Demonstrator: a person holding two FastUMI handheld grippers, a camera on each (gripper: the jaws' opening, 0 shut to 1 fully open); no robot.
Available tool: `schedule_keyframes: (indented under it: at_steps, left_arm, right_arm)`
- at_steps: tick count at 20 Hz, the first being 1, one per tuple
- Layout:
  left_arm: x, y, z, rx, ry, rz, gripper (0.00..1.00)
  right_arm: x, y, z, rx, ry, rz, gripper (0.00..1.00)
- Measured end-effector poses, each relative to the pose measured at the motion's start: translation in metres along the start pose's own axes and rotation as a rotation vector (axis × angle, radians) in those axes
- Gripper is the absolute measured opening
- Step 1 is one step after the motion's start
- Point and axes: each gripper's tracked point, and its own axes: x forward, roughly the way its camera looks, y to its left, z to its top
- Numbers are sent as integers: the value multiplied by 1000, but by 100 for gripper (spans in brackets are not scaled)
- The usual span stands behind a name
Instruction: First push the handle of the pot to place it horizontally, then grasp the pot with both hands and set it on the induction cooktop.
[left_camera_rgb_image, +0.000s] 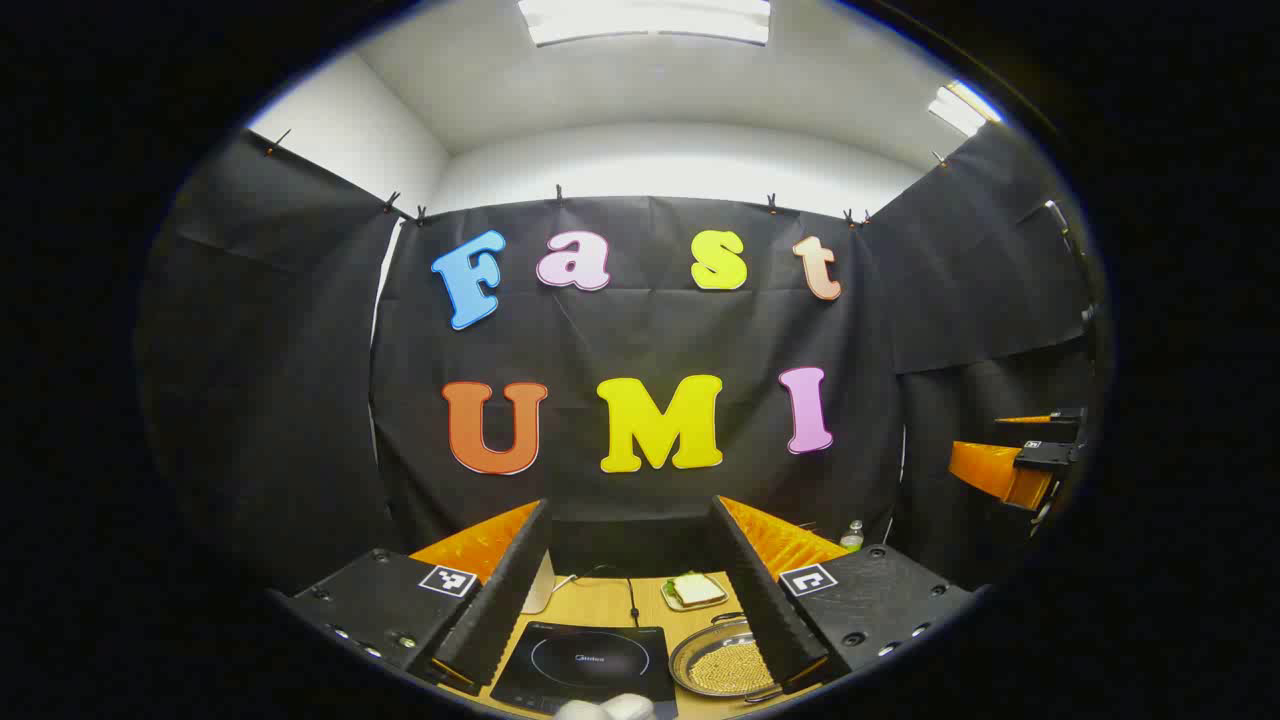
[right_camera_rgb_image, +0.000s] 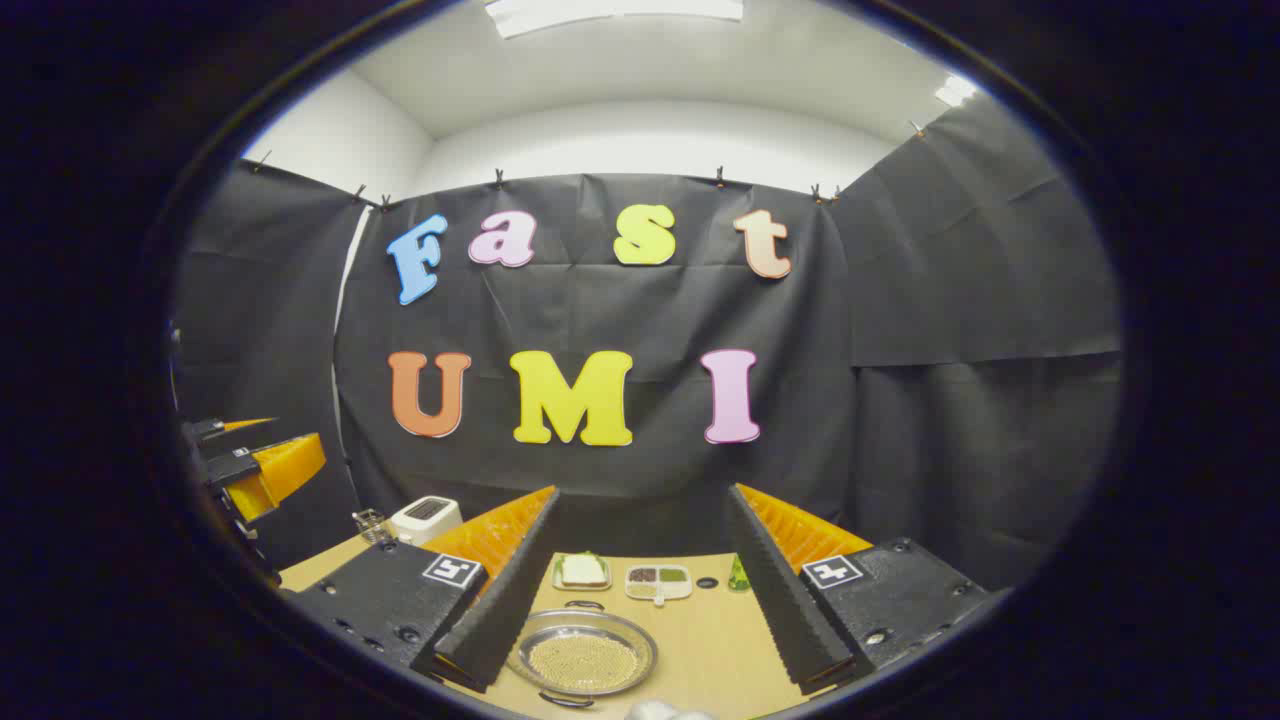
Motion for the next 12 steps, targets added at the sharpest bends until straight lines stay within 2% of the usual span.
schedule_keyframes:
  at_steps: [12]
  left_arm:
    - [1,7,-4,-8,5,15,94]
  right_arm:
    - [3,2,-1,0,0,-21,100]
